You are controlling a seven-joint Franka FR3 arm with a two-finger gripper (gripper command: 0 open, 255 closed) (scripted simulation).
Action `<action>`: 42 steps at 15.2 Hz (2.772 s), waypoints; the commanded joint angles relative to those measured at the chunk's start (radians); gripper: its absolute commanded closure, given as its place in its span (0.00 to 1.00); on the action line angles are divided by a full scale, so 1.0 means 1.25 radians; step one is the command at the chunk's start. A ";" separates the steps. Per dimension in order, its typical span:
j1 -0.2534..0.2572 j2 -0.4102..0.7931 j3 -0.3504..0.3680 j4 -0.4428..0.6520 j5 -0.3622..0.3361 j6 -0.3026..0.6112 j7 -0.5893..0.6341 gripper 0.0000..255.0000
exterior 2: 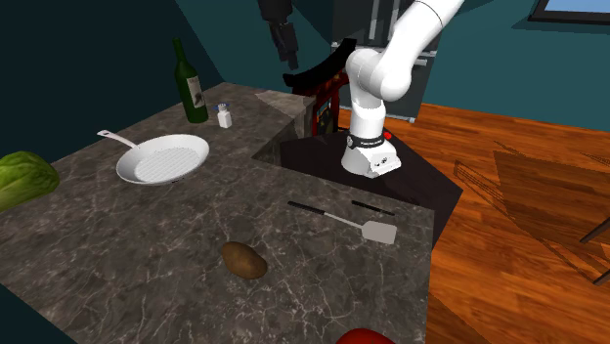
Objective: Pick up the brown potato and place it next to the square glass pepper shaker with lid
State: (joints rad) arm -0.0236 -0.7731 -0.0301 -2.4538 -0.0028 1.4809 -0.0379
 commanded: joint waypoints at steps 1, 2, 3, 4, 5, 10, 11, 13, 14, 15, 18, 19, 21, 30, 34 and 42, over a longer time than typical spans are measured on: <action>0.000 0.000 0.000 0.000 0.000 0.000 0.000 0.00; 0.003 0.005 0.017 -0.011 0.017 0.015 0.029 0.00; 0.005 0.011 0.033 -0.020 0.034 0.031 0.058 0.00; 0.008 0.019 0.050 -0.029 0.051 0.047 0.087 0.00; 0.011 0.029 0.067 -0.036 0.067 0.065 0.115 0.00; 0.026 0.099 0.151 -0.055 0.145 0.159 0.253 0.00; 0.028 0.117 0.167 -0.055 0.159 0.180 0.280 0.00; 0.032 0.158 0.199 -0.051 0.183 0.221 0.333 0.00; 0.034 0.181 0.215 -0.047 0.195 0.243 0.359 0.00; 0.035 0.205 0.231 -0.042 0.205 0.264 0.385 0.00; 0.037 0.282 0.275 -0.020 0.227 0.328 0.463 0.00; 0.037 0.310 0.289 -0.010 0.232 0.349 0.489 0.00; 0.037 0.369 0.316 0.013 0.236 0.391 0.543 0.00; 0.045 0.663 0.391 0.170 0.173 0.549 0.800 0.00; 0.071 0.798 0.387 0.266 0.117 0.592 0.915 0.00; 0.119 0.945 0.360 0.357 0.063 0.651 1.013 0.00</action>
State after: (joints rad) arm 0.1203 0.3971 0.4213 -2.0062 0.0797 2.2825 1.2235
